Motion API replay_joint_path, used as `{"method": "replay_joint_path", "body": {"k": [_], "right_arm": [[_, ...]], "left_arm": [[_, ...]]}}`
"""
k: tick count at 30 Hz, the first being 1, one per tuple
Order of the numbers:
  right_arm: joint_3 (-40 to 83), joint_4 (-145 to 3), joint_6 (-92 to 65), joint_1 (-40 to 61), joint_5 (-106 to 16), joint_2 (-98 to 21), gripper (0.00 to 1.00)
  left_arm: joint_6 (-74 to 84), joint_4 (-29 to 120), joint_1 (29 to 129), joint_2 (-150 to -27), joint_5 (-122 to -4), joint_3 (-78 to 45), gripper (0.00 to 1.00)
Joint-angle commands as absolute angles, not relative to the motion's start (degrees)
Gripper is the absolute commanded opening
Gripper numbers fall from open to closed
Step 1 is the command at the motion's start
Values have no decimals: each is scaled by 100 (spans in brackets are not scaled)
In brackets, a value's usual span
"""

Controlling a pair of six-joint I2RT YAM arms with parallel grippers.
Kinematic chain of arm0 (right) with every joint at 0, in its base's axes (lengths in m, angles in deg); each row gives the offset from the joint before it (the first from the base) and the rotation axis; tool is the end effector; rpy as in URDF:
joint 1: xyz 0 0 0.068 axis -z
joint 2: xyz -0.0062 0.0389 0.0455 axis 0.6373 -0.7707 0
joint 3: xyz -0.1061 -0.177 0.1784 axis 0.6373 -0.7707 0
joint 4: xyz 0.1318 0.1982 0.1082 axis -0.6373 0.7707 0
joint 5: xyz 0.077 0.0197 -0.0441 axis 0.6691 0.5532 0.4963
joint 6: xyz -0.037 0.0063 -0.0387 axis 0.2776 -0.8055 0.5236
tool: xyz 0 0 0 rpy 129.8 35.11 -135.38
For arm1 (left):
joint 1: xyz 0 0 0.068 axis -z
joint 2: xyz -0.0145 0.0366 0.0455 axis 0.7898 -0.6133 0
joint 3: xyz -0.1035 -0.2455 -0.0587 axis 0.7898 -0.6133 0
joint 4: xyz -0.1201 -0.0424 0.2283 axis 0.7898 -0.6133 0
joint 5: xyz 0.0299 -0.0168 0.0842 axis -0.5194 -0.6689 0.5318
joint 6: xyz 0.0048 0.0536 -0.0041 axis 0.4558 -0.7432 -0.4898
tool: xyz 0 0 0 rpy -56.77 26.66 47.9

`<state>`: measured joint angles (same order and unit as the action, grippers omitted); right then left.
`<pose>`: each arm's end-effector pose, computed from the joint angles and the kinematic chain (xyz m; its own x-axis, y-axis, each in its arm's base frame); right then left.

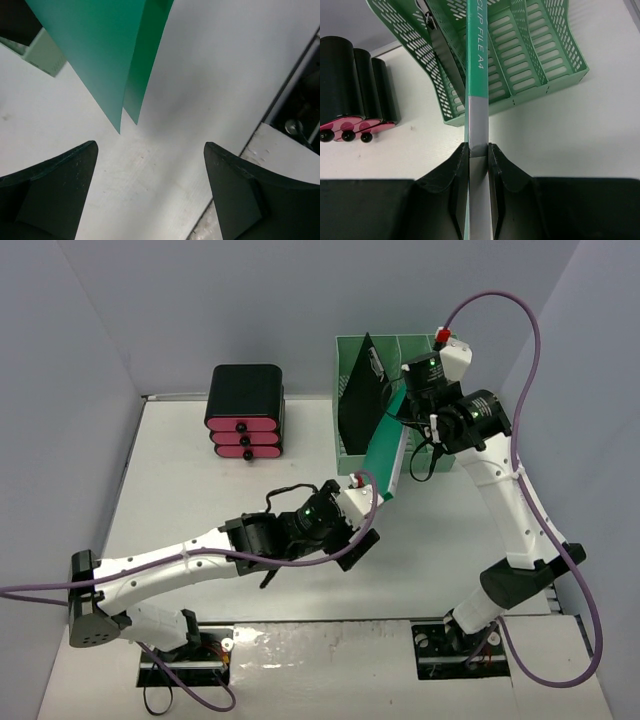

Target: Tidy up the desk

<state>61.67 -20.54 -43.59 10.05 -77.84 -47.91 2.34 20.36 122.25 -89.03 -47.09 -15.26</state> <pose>0.2798 0.1414 0.4903 -0.3752 0.4112 -0.8308 0.1339 0.9109 0.3903 0.1076 -0.2831 0.3693 -0.2865 0.3380 -0.8965 0.8574 0.5079 -0.0825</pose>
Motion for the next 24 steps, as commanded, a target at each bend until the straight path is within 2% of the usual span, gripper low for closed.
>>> {"method": "replay_joint_path", "body": {"k": [1, 12, 13, 18, 24], "right_arm": [[6484, -2224, -4322, 1050, -7702, -4802, 0], [6707, -2053, -4375, 1058, -7460, -4847, 0], [6726, -2022, -4375, 1052, -7435, -4859, 0], [6784, -1916, -4375, 1058, -7384, -4846, 0], [6776, -1875, -4375, 1063, -7356, -4802, 0]], "left_arm": [[-447, 3153, 12438, -9021, -3266, -1413, 84], [-1394, 4542, 12600, -9435, -2097, -1666, 84], [-1457, 4675, 12600, -9479, -2027, -1704, 82], [-1789, 5186, 12643, -9606, -1763, -1811, 59], [-2059, 5498, 12666, -9577, -1503, -1866, 19]]}}
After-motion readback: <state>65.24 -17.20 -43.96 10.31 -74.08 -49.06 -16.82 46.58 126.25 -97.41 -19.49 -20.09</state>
